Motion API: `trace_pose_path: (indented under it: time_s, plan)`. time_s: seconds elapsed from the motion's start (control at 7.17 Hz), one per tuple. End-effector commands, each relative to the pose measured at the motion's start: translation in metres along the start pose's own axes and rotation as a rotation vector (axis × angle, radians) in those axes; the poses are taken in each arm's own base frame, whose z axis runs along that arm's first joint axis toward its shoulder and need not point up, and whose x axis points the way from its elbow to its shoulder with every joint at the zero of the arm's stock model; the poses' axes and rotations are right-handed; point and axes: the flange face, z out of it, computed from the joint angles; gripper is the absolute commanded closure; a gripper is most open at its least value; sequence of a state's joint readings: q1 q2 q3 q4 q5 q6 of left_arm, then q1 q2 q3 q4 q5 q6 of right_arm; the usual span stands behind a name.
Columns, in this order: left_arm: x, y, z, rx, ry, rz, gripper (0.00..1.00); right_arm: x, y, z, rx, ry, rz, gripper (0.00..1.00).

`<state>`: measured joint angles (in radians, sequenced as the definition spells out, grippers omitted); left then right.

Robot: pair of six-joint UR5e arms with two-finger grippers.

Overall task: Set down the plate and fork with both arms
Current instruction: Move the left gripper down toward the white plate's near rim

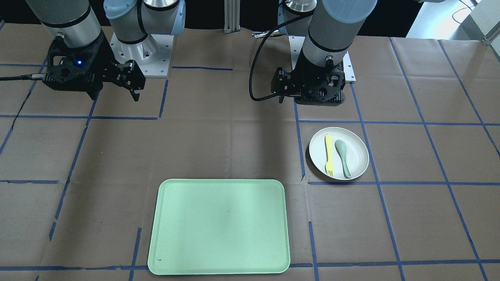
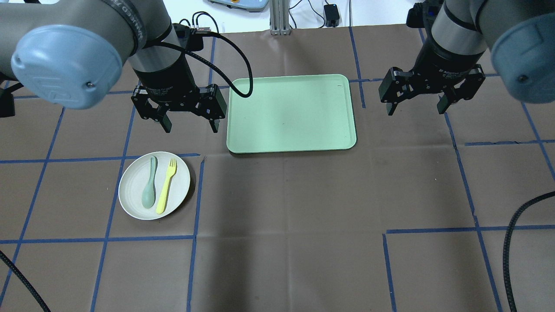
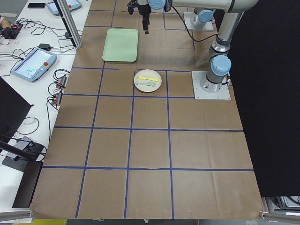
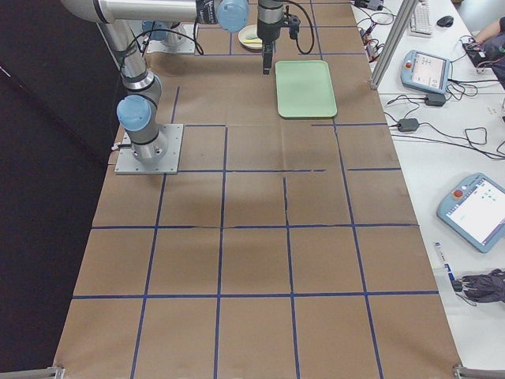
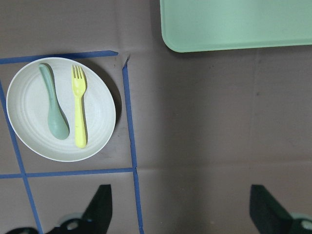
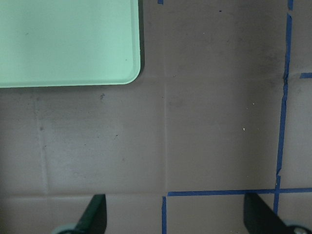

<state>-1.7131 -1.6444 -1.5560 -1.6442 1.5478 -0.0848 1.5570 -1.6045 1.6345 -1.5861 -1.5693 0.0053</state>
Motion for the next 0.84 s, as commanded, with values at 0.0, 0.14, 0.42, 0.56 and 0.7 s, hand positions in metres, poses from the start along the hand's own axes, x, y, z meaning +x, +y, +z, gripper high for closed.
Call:
trace_pose_path:
  time_s: [0.0,0.14,0.42,0.56,0.7]
  plan:
    - [0.0002,0.0008,0.0025,-0.003,0.001,0.01,0.0,0.0006,-0.0008,0.0003,-0.001,-0.002,-0.011,0.0]
    - [0.0,0.003,0.0016,0.002,0.002,0.013,0.0,0.0015,-0.001,0.0003,-0.001,0.0,-0.017,0.0]
    - [0.0001,0.0019,0.003,-0.001,0.001,0.015,0.0,0.0015,-0.0039,-0.0008,0.022,0.0,-0.018,0.0]
    - [-0.0014,0.0007,0.006,-0.009,0.001,0.013,0.0,0.0016,-0.0034,-0.0016,0.024,0.002,-0.018,0.0]
    - [-0.0023,0.0014,0.0088,-0.013,0.001,0.023,0.0,0.0018,-0.0039,-0.0009,0.022,0.003,-0.018,0.0]
